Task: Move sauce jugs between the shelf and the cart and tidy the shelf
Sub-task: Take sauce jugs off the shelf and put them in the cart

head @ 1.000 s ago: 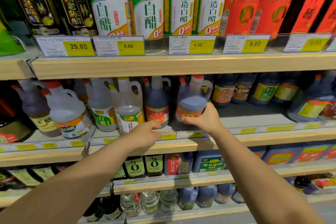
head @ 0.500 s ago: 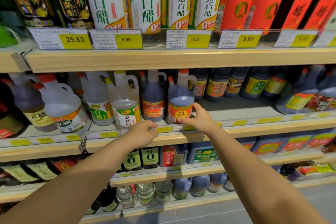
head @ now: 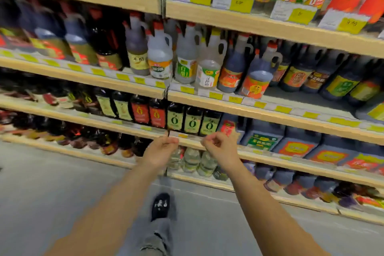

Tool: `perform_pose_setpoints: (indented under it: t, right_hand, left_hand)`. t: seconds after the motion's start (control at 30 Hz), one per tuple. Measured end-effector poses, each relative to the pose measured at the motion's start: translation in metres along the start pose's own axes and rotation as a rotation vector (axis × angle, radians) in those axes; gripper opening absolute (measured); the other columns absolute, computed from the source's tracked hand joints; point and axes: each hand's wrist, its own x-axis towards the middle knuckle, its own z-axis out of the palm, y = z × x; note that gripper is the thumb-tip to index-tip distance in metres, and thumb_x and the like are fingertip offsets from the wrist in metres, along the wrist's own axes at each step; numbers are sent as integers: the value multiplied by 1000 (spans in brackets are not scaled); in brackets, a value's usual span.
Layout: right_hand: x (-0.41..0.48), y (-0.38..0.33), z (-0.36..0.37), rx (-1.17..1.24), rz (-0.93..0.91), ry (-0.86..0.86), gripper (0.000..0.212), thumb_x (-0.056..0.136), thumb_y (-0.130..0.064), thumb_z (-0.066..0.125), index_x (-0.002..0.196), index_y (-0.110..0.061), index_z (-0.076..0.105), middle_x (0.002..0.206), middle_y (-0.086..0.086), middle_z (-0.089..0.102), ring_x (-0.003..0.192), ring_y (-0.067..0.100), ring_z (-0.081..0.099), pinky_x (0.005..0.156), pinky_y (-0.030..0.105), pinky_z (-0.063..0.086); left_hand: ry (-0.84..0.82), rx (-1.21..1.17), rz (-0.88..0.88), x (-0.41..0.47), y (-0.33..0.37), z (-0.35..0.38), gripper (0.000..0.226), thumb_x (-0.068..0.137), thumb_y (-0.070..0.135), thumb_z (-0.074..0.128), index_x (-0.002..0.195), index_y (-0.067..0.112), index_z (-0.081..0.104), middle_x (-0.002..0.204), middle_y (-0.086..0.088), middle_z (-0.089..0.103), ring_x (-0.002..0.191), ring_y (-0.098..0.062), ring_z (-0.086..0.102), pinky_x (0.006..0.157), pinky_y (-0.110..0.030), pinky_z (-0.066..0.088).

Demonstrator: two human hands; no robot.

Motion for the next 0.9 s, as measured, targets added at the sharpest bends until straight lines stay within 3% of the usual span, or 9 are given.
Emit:
perform_pose_setpoints:
  t: [0.07,0.17,0.3,0.43,0.6,0.7,0.9]
  right_hand:
    - [-10,-12,36,-20,14,-125,3,85,-9,62,84,-10,60,77,0,54,70,14,50,68,24,42]
    - [-18,-40,90,-39,5,-261,8,83,-7,64,86,-13,59,73,-2,52,65,9,49,63,19,41]
    - [-23,-91,171,-52,-38,-403,13,82,-14,68,87,-18,58,71,-3,51,68,12,52,65,24,41]
    - [-26,-145,273,-53,-102,-529,13,80,-20,69,84,-25,57,83,-3,58,80,15,59,72,26,45]
    - [-39,-215,408,-66,-186,-636,17,76,-20,72,81,-18,56,77,-3,56,66,9,50,60,22,38]
    - [-44,-249,477,-40,-178,-666,19,76,-21,73,87,-13,60,84,5,62,73,17,56,65,28,42]
    - [-38,-300,578,-19,-169,-741,30,79,-28,72,92,-6,58,73,1,51,67,15,49,68,31,41]
  left_hand:
    - [83,-81,-52,-17,-18,-33,14,93,18,54,101,15,65,117,-6,61,115,-22,56,98,-38,43]
    - [191,-175,-85,-42,-36,-91,23,91,15,56,111,10,65,116,-6,61,105,-18,56,89,-29,41]
    - [389,-362,-53,-64,-59,-172,10,87,14,59,90,20,67,106,-3,65,93,-13,59,83,-28,42]
    - [623,-446,-54,-83,-84,-273,15,87,10,57,86,23,64,92,5,64,87,-8,59,75,-25,45]
    - [874,-470,-101,-104,-132,-412,23,91,9,49,81,27,61,91,4,63,84,-9,57,70,-23,42]
    - [966,-507,-132,-111,-155,-474,21,91,10,50,81,25,60,87,4,62,83,-10,56,67,-21,41]
    - [1001,-554,-185,-104,-187,-564,12,90,15,53,92,22,62,93,2,63,87,-9,57,72,-22,43]
